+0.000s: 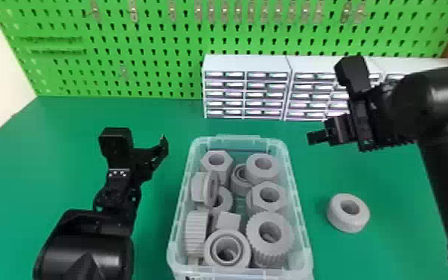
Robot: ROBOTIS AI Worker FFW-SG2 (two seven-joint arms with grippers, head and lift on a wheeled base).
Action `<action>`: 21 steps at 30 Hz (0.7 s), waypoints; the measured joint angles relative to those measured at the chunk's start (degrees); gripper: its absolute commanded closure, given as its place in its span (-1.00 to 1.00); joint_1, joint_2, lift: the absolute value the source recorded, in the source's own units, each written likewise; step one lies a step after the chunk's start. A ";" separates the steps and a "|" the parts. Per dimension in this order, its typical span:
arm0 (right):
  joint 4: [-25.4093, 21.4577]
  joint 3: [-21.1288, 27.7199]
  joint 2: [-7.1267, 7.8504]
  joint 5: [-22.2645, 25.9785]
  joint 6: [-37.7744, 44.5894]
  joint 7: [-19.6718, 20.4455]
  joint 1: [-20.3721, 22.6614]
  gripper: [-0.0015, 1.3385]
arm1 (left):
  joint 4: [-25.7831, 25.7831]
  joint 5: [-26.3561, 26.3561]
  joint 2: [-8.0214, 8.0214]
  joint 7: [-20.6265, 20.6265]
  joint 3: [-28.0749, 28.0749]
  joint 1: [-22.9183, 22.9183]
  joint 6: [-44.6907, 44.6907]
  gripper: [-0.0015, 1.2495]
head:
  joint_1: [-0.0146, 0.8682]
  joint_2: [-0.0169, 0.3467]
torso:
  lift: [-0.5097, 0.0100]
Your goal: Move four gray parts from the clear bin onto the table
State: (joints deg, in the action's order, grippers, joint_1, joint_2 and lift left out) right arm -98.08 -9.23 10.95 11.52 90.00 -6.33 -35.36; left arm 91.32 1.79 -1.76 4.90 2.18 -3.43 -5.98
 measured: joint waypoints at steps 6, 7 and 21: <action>0.03 -1.19 -0.05 1.15 0.00 0.00 -0.23 -0.18 | 0.00 0.05 0.00 -0.01 0.13 -0.18 0.00 -0.71 | 0.60 -0.51 | 0.76; 0.09 -1.43 -0.05 1.34 0.00 0.00 -0.30 -0.18 | 0.00 0.05 0.00 -0.02 0.15 -0.21 0.00 -0.71 | 0.60 -0.51 | 0.76; 2.23 -6.75 -0.37 5.22 0.00 0.00 -2.10 -0.18 | 0.00 0.03 0.00 0.01 0.19 -0.38 0.00 -0.71 | 0.60 -0.51 | 0.76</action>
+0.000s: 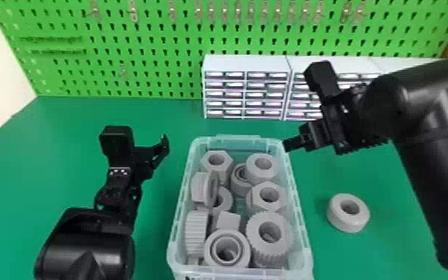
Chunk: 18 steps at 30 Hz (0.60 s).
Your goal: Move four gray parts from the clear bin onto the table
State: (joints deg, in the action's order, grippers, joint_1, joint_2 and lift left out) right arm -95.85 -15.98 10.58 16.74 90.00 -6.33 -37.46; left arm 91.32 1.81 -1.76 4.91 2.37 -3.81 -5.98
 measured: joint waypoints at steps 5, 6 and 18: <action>1.29 -2.86 -0.13 2.37 0.00 0.00 -0.94 -0.18 | 0.00 0.03 0.00 0.00 0.07 -0.06 0.00 -0.71 | 0.60 -0.51 | 0.76; 1.48 -3.41 -0.15 2.70 -0.01 0.00 -1.11 -0.18 | 0.00 0.03 0.00 0.00 0.06 -0.06 0.00 -0.71 | 0.60 -0.51 | 0.76; 3.73 -9.50 -0.85 5.01 -1.32 0.00 -2.95 -0.18 | 0.00 0.02 -0.18 -0.02 0.02 -0.21 0.00 -0.71 | 0.60 -0.51 | 0.76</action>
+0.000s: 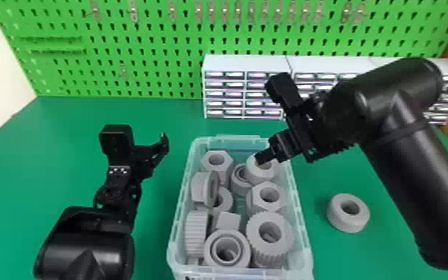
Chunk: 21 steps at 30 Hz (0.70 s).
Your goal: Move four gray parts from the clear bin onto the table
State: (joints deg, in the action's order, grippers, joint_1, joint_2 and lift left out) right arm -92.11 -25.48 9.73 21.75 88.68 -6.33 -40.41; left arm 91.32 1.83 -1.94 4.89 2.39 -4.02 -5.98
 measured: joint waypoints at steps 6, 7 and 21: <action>2.19 -2.19 -0.48 0.86 0.31 0.00 -0.63 -0.19 | 0.00 0.00 -0.32 0.01 0.03 0.18 0.00 -0.71 | 0.60 -0.51 | 0.76; 2.70 -2.49 -0.53 1.04 0.34 0.00 -0.71 -0.20 | 0.00 0.00 -0.37 0.01 0.01 0.23 0.00 -0.71 | 0.60 -0.51 | 0.76; 7.89 -5.46 -0.90 3.58 -0.15 0.00 -1.30 -0.20 | 0.00 -0.12 -0.70 0.02 -0.10 0.42 0.00 -0.71 | 0.60 -0.51 | 0.76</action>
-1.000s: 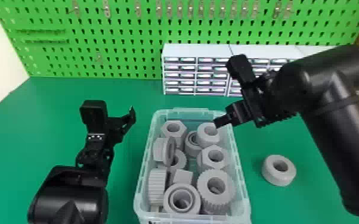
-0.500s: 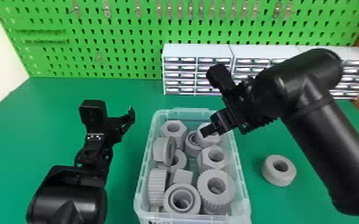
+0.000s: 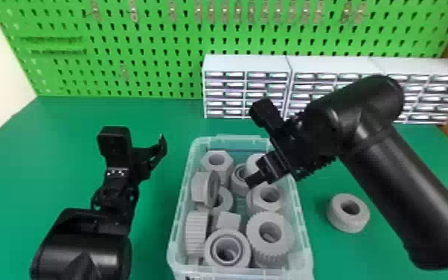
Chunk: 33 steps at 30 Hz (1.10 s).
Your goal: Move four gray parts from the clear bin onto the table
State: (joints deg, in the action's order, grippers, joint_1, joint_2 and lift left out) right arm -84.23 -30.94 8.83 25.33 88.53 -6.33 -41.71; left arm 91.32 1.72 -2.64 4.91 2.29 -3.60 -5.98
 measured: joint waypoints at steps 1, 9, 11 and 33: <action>0.16 -0.12 -0.02 0.14 0.01 0.00 -0.03 -0.20 | 0.00 -0.01 -0.02 0.00 0.01 0.00 0.00 -0.71 | 0.60 -0.51 | 0.76; 1.57 -1.44 -0.16 1.18 0.45 0.00 -0.40 -0.21 | 0.00 -0.14 -0.37 0.00 0.06 0.03 0.00 -0.71 | 0.60 -0.51 | 0.76; 1.90 -1.81 -0.19 1.43 0.49 0.00 -0.46 -0.21 | 0.00 -0.19 -0.48 0.00 0.12 0.07 0.00 -0.71 | 0.60 -0.51 | 0.76; 3.40 -2.89 -0.39 1.96 0.40 0.00 -0.47 -0.21 | 0.00 -0.31 -0.61 0.01 0.17 0.09 0.00 -0.71 | 0.60 -0.51 | 0.76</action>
State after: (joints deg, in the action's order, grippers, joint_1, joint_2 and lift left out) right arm -80.83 -33.83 8.44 27.30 88.93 -6.33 -42.18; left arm 91.32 1.41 -3.25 4.92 2.46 -3.51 -5.98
